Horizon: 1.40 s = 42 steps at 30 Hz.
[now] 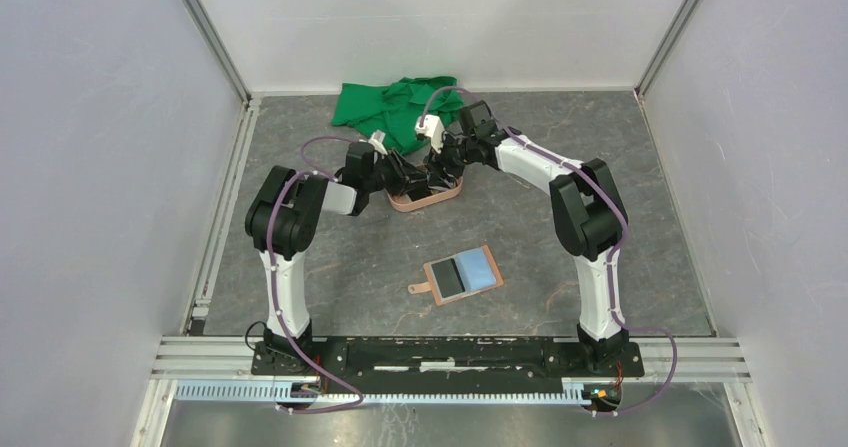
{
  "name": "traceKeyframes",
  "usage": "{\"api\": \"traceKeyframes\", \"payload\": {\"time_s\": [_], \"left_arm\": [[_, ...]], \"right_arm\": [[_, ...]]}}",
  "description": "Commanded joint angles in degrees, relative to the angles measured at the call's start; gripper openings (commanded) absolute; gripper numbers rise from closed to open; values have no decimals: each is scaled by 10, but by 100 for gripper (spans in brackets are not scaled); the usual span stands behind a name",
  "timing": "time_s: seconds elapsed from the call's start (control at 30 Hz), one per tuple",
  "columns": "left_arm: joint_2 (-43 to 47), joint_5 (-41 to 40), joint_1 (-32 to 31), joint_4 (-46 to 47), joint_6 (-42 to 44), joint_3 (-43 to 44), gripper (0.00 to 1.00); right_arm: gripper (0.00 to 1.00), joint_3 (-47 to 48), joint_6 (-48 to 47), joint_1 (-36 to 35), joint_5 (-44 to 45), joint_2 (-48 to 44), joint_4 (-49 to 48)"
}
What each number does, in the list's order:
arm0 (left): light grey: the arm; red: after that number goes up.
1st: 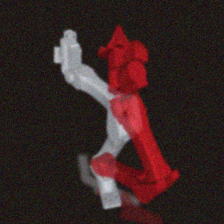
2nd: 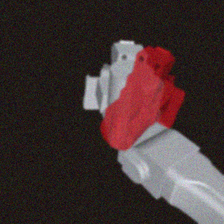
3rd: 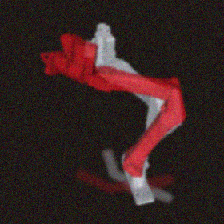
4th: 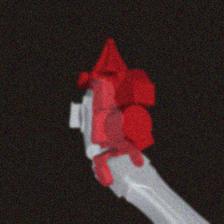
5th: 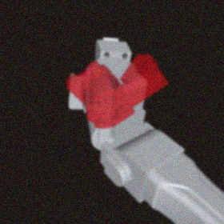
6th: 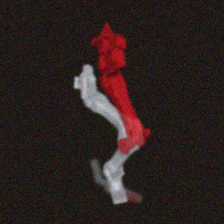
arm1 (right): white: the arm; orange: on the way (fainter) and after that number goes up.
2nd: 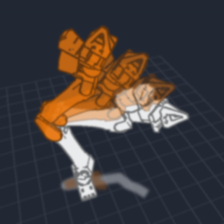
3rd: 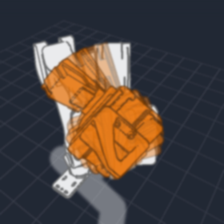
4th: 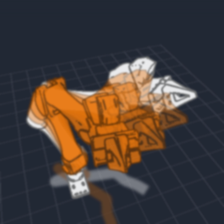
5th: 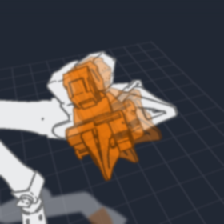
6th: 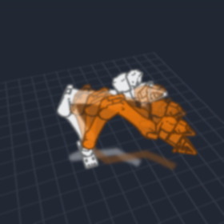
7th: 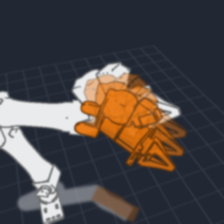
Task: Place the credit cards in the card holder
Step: Pick up the credit card from the storage box.
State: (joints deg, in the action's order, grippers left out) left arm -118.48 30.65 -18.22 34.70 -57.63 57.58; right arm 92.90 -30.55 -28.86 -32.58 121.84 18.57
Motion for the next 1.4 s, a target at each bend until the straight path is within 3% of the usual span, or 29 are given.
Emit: {"api": "traceKeyframes", "payload": {"time_s": [0.0,0.3,0.63,1.37], "left_arm": [[-2,15,1,0,2,17,35],[-1,17,0,-1,4,19,35],[-1,19,-3,-2,3,24,36],[-6,18,-5,-2,3,28,36]], "right_arm": [[69,30,48,2,-37,-14,-4],[74,34,70,-5,-17,-10,11],[73,18,123,-29,90,-5,-14],[62,1,101,-40,208,-34,-4]]}}
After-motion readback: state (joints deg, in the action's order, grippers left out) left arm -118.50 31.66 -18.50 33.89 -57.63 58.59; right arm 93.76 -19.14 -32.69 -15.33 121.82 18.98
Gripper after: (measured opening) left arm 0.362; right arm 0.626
